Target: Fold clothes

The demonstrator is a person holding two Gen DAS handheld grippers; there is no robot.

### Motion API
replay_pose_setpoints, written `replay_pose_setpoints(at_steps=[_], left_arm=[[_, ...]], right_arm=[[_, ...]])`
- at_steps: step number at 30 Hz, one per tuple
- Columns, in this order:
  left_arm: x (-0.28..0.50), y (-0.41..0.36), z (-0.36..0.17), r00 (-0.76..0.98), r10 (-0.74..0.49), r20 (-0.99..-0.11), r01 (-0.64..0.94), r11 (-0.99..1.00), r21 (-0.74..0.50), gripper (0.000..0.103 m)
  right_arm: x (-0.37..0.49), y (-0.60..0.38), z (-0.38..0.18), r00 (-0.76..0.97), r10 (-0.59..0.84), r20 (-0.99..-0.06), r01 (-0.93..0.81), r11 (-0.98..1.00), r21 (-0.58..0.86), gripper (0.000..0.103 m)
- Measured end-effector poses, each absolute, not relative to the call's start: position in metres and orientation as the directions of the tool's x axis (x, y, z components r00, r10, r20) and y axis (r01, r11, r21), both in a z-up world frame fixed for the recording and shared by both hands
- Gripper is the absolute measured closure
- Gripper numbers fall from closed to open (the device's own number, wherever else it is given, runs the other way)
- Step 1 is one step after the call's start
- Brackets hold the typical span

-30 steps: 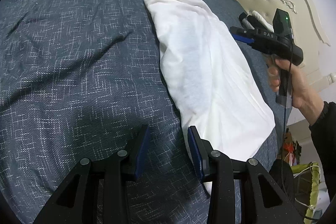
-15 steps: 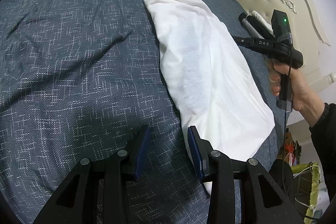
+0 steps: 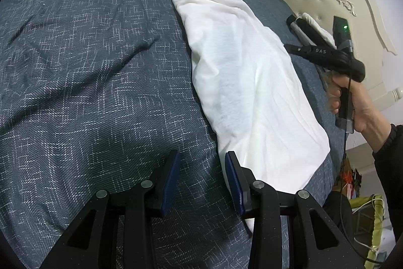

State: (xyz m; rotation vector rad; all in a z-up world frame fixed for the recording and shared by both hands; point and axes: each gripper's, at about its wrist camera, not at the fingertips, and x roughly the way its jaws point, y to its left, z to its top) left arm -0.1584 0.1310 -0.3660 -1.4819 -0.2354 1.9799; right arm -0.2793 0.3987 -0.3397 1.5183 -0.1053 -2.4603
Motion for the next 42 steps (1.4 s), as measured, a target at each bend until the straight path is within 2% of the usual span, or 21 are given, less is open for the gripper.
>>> replay_pose_setpoints(at_steps=[8,15,24,25,27,29,37,42], left_arm=[[-0.159,0.129,-0.365,-0.154,0.594,-0.79,-0.381,-0.773,-0.507,0.063],[-0.154,0.131,-0.357,-0.144,0.639,-0.756,-0.379,-0.741,-0.554,0.063],[-0.139,0.14,-0.352,-0.123,0.641,-0.758,-0.391,-0.733,-0.557,0.063],[-0.136,0.142,-0.351,-0.118,0.639,-0.76,-0.389,-0.734,-0.557,0.063],[-0.13,0.144,-0.35,-0.105,0.635,-0.765,-0.386,-0.735,-0.557,0.063],[-0.123,0.145,-0.348,-0.09,0.63,-0.771,-0.385,-0.736,-0.557,0.063],[-0.094,0.14,-0.336,-0.069,0.591,-0.803,-0.367,-0.764,-0.531,0.063],[-0.085,0.14,-0.335,-0.066,0.571,-0.818,-0.354,-0.78,-0.516,0.063]], right_arm=[[-0.285,0.401,-0.362,-0.4,-0.214,-0.891,0.129,-0.976,0.177,0.102],[-0.279,0.408,-0.353,-0.456,-0.224,-0.861,0.131,-0.974,0.184,0.102],[-0.267,0.405,-0.345,-0.422,-0.226,-0.878,0.115,-0.974,0.195,0.1],[-0.261,0.406,-0.34,-0.423,-0.224,-0.878,0.119,-0.974,0.192,0.099],[-0.248,0.408,-0.33,-0.41,-0.235,-0.881,0.128,-0.972,0.199,0.087],[-0.227,0.412,-0.32,-0.384,-0.273,-0.882,0.146,-0.961,0.234,0.081],[-0.137,0.417,-0.316,-0.245,-0.356,-0.902,0.209,-0.928,0.309,0.08],[-0.099,0.426,-0.324,-0.225,-0.371,-0.901,0.193,-0.923,0.332,0.08]])
